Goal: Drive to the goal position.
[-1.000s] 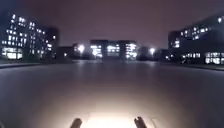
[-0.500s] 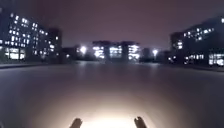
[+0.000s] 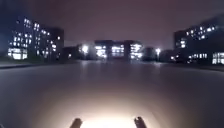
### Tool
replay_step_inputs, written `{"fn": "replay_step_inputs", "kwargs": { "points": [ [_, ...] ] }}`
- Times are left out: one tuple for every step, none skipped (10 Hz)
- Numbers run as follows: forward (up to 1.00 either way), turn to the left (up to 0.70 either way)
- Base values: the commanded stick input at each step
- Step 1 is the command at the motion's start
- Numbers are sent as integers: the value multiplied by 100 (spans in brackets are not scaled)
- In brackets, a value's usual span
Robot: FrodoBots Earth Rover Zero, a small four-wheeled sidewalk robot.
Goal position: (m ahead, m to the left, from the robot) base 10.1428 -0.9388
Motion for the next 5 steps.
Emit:
{"fn": "replay_step_inputs", "kwargs": {
  "points": [
    [100, 0],
    [100, 0],
    [100, 0],
    [100, 0],
    [100, 0]
  ]
}}
